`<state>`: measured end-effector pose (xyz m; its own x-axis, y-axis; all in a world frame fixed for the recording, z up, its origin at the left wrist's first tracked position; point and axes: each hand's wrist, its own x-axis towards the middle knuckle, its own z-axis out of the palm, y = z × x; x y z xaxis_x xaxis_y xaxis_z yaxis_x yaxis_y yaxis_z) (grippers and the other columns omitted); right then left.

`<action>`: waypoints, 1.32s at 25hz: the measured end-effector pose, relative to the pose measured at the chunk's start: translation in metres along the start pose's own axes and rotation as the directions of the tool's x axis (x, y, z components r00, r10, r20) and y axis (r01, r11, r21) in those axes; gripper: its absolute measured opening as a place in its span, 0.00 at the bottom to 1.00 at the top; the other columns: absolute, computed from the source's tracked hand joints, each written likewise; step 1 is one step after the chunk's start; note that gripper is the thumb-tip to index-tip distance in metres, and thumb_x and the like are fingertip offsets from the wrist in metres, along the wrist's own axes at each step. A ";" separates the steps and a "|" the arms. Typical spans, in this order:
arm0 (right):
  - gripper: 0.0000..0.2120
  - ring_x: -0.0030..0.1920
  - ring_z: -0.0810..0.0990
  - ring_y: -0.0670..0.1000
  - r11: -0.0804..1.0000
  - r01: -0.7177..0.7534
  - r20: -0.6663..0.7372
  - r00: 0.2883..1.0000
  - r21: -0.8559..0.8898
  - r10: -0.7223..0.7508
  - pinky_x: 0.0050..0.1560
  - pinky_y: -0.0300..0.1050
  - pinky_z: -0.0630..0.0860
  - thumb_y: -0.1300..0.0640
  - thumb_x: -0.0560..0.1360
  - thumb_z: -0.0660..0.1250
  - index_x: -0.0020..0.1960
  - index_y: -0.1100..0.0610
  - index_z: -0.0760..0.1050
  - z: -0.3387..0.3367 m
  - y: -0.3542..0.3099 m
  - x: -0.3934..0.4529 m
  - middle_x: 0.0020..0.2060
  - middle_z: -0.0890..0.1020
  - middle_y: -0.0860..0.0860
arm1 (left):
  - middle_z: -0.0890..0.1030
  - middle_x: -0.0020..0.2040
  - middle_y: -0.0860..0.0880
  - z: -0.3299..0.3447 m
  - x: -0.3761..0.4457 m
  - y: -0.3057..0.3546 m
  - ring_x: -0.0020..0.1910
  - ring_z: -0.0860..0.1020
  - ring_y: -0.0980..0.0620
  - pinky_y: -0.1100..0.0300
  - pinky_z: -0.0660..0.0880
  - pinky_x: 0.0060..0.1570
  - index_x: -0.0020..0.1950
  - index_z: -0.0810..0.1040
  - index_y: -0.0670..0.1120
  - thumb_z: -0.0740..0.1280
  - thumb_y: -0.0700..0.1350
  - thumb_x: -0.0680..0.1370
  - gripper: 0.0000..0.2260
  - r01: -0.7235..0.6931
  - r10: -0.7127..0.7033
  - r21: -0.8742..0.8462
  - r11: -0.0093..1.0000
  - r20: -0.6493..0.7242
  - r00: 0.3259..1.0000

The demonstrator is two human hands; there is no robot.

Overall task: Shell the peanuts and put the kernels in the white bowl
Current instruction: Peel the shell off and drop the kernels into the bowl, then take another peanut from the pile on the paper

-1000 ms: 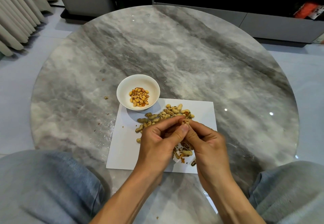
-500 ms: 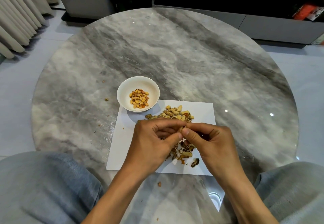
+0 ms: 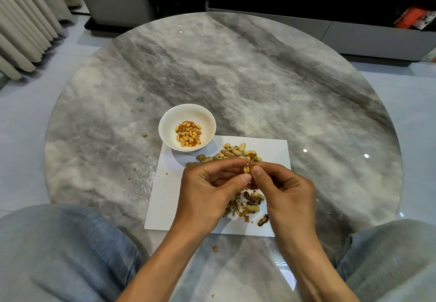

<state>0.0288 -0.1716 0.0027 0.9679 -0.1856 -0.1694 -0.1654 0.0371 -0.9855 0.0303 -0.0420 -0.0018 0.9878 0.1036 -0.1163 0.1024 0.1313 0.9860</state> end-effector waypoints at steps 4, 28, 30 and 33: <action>0.05 0.41 0.86 0.53 0.996 -0.050 -0.058 0.997 0.076 0.054 0.44 0.42 0.82 0.63 0.75 0.70 0.44 0.56 0.85 0.004 0.002 -0.002 0.39 0.87 0.54 | 0.87 0.42 0.47 0.002 -0.001 -0.001 0.42 0.86 0.51 0.64 0.80 0.43 0.48 0.85 0.46 0.74 0.30 0.70 0.13 0.025 -0.027 -0.080 0.997 -0.024 0.999; 0.09 0.43 0.87 0.55 0.504 -0.644 0.267 0.730 0.575 0.629 0.43 0.45 0.85 0.66 0.78 0.62 0.52 0.69 0.80 -0.001 0.003 0.011 0.46 0.85 0.63 | 0.86 0.43 0.58 -0.001 0.002 -0.014 0.45 0.83 0.61 0.68 0.78 0.46 0.50 0.85 0.54 0.73 0.36 0.74 0.13 -0.061 0.088 0.345 0.937 -0.063 0.994; 0.10 0.47 0.87 0.55 0.519 -0.639 0.253 0.735 0.567 0.629 0.47 0.45 0.84 0.68 0.79 0.62 0.56 0.68 0.79 -0.002 0.005 0.011 0.49 0.86 0.62 | 0.86 0.42 0.56 -0.002 0.004 -0.011 0.43 0.83 0.60 0.67 0.79 0.44 0.48 0.85 0.54 0.74 0.35 0.74 0.14 0.015 0.008 0.236 0.972 -0.097 0.995; 0.12 0.52 0.86 0.58 0.522 -0.633 0.240 0.737 0.571 0.632 0.52 0.49 0.83 0.67 0.79 0.60 0.58 0.69 0.78 -0.004 0.004 0.011 0.51 0.85 0.64 | 0.86 0.42 0.57 -0.005 0.005 -0.010 0.42 0.83 0.60 0.64 0.80 0.45 0.48 0.85 0.56 0.75 0.37 0.74 0.13 0.067 -0.046 0.283 0.957 -0.082 0.996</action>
<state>0.0382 -0.1776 -0.0030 0.6546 0.1221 -0.7460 -0.5912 0.6977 -0.4045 0.0331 -0.0375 -0.0133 0.9692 0.1776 -0.1707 0.1976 -0.1467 0.9692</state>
